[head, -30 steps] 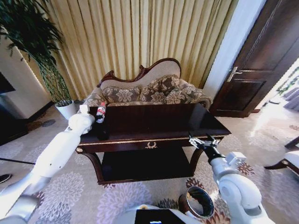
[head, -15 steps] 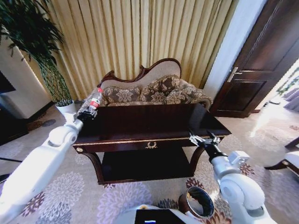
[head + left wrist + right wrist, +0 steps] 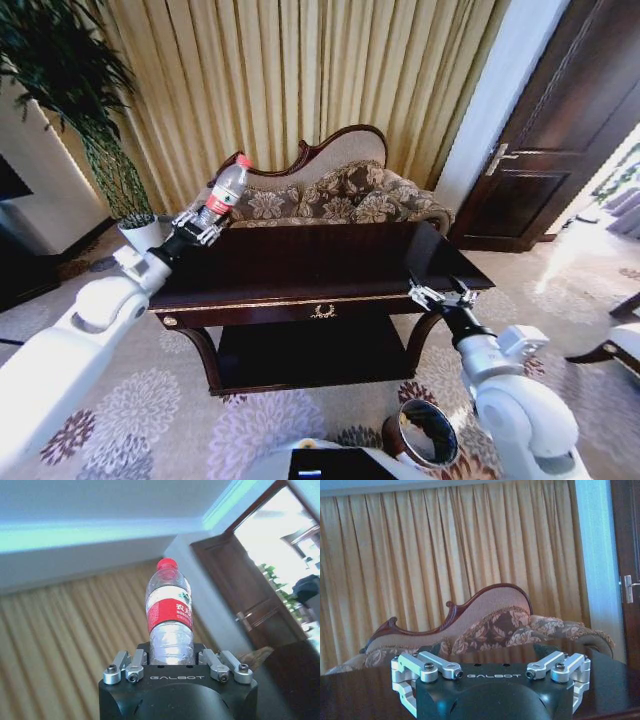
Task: Move to the front of the table and place the trash on the table into the trash bin.
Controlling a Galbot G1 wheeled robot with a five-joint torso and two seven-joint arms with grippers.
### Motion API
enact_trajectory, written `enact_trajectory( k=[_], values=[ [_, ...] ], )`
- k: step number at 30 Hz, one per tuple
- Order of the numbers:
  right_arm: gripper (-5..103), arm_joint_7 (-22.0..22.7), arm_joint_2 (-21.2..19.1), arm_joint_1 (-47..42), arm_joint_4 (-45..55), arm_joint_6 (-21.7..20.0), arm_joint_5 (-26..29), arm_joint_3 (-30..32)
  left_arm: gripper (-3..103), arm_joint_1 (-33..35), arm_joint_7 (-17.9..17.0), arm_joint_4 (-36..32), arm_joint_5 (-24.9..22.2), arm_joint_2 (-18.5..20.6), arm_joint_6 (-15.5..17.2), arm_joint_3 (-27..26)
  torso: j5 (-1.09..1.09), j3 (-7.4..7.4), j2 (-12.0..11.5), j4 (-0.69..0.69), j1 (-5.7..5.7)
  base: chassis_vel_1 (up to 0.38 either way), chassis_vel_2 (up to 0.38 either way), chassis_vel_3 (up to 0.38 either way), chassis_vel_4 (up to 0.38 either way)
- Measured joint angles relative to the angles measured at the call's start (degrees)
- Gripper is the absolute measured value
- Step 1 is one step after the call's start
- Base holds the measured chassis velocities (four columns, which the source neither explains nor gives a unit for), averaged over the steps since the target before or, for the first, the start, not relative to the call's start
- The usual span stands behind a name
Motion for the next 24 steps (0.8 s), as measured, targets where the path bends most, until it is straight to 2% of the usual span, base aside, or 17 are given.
enact_trajectory(
  k=[7, 12, 15, 18, 21, 24],
  values=[
    [100, 0.0, 1.5, 0.4, -0.1, 0.8, -0.6, 0.2, 40, 1.3, 2.4, 1.8, -0.3, 3.6, -7.0, 0.5, 0.00, 0.01, 0.0, -0.01, 0.00, 0.000, 0.000, 0.000, 0.000],
    [100, 0.0, 1.4, 0.0, -0.6, 1.5, -1.2, 0.6, 40, 0.2, 2.7, 4.1, -0.1, 3.2, -8.8, 3.3, 0.01, 0.01, 0.0, 0.00, 0.00, 0.000, 0.000, 0.000, 0.000],
    [100, 0.0, 0.4, 0.3, -1.2, 1.8, -1.4, 0.9, 40, -3.2, 2.7, 7.6, 1.4, 0.0, -9.7, 7.8, 0.00, 0.01, 0.0, -0.02, 0.00, 0.000, 0.000, 0.000, 0.000],
    [100, 0.0, 0.0, 0.6, -1.4, 1.9, -1.4, 1.0, 40, -4.1, 2.5, 8.6, 2.1, -1.4, -9.7, 9.1, 0.00, 0.01, 0.0, -0.02, 0.01, 0.000, 0.000, 0.000, 0.000],
    [100, 0.0, -0.5, 0.8, -1.9, 1.9, -1.4, 1.4, 40, -5.8, 2.7, 11.2, 5.8, -5.2, -10.8, 12.7, 0.00, 0.01, 0.0, -0.01, 0.01, 0.000, 0.000, 0.000, 0.000],
    [100, 0.0, -0.5, 0.7, -2.0, 2.0, -1.4, 1.4, 40, -6.3, 3.3, 12.0, 6.9, -5.8, -11.5, 13.5, 0.00, 0.01, 0.0, -0.01, 0.00, 0.000, 0.000, 0.000, 0.000]
  ],
)
